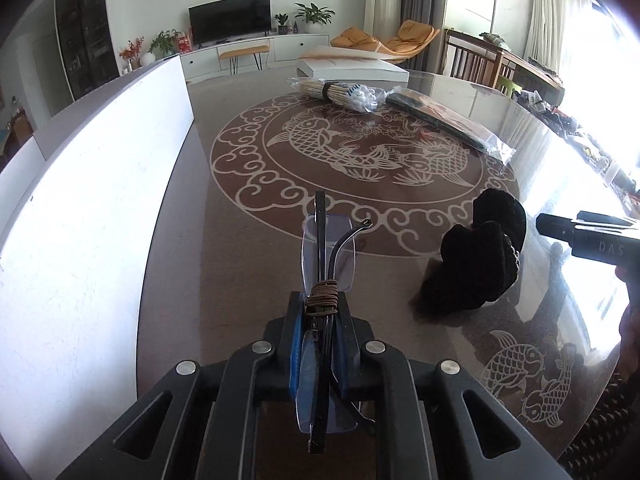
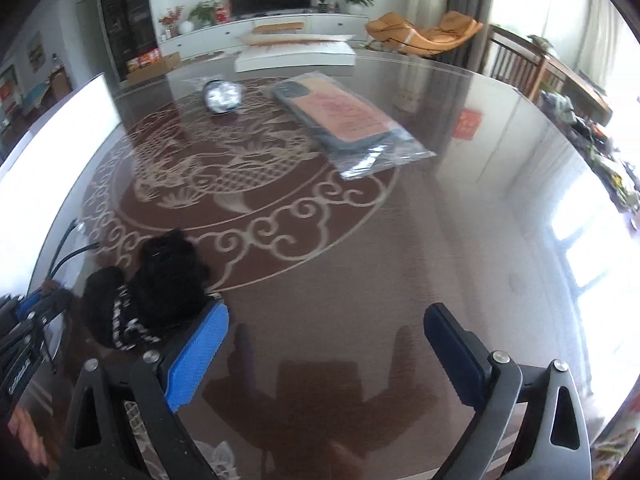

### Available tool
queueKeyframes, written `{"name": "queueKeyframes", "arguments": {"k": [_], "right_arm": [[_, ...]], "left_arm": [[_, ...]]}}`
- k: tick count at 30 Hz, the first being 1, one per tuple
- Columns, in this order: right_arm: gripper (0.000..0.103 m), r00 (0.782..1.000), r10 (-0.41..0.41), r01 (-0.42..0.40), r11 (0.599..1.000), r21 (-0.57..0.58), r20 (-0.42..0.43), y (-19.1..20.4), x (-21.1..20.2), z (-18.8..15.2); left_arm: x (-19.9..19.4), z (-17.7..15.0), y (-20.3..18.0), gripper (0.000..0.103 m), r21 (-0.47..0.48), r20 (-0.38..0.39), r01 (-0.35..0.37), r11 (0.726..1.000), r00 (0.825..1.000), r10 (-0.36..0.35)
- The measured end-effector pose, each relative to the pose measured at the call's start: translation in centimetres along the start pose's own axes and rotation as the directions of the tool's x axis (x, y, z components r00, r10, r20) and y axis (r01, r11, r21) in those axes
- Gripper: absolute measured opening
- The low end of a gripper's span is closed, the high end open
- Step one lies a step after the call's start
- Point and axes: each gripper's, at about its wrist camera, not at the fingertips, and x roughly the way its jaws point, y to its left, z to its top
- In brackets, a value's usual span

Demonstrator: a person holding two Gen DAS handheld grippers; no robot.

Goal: Organize objects
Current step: 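Lift the eyeglasses with the left tool while the right tool grasps the black fabric pouch, then carry the eyeglasses and pouch to the bin and open both tools to drop them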

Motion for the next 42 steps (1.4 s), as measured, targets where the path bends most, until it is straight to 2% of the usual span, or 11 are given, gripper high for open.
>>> {"name": "queueKeyframes", "arguments": {"k": [3,5,10,12,14,15,16,25,29,36,42], "right_arm": [[0.092,1.000,-0.018,0.018,0.997,0.072,0.007,-1.9,-1.7,0.8],[0.092,0.996,0.093,-0.090,0.988,0.124,-0.017,-1.3,-2.9,0.7],[0.092,0.906,0.407,-0.363,0.889,0.278,-0.119,4.2,-0.3,0.1],[0.096,0.930,0.354,-0.324,0.915,0.238,-0.095,6.8,0.4,0.8],[0.075,0.954,0.282,-0.270,0.956,0.117,-0.102,8.8,0.7,1.5],[0.041,0.958,0.272,-0.264,0.960,0.092,-0.090,8.8,0.4,1.6],[0.033,0.954,0.285,-0.277,0.956,0.098,-0.087,8.3,0.0,1.5],[0.032,0.947,0.322,-0.320,0.945,0.061,-0.015,4.4,-6.0,1.4],[0.032,0.914,0.402,-0.403,0.915,0.000,0.055,7.3,-10.7,3.5],[0.032,0.802,0.592,-0.559,0.790,-0.252,0.074,20.8,-17.2,6.1],[0.035,0.772,0.634,-0.599,0.699,-0.391,-0.050,31.4,-15.8,4.4]], "left_arm": [[-0.1,-0.1,0.2,0.014,-0.017,0.004,0.011,1.000,1.000,-0.010],[-0.2,-0.1,0.1,0.014,-0.016,0.006,0.003,1.000,1.000,-0.003],[-0.1,0.0,0.1,0.013,-0.008,0.010,0.001,1.000,1.000,-0.001],[-0.2,0.0,0.7,0.012,-0.040,0.009,0.018,0.999,1.000,-0.018],[-0.7,-0.1,1.3,0.012,-0.079,0.012,0.043,0.996,0.999,-0.043],[-1.1,-0.1,1.5,0.012,-0.085,0.021,0.052,0.995,0.998,-0.051],[-1.6,-0.1,1.4,0.012,-0.080,0.036,0.057,0.995,0.998,-0.054],[-7.4,1.4,1.8,0.012,-0.131,0.151,0.199,0.971,0.972,-0.179],[-12.8,2.5,5.1,0.012,-0.179,0.239,0.244,0.953,0.950,-0.199],[-17.9,1.3,15.4,0.012,-0.287,0.257,-0.018,0.958,0.962,0.095],[-14.7,-1.0,22.3,0.014,-0.379,0.013,-0.235,0.895,0.966,0.259]]}}
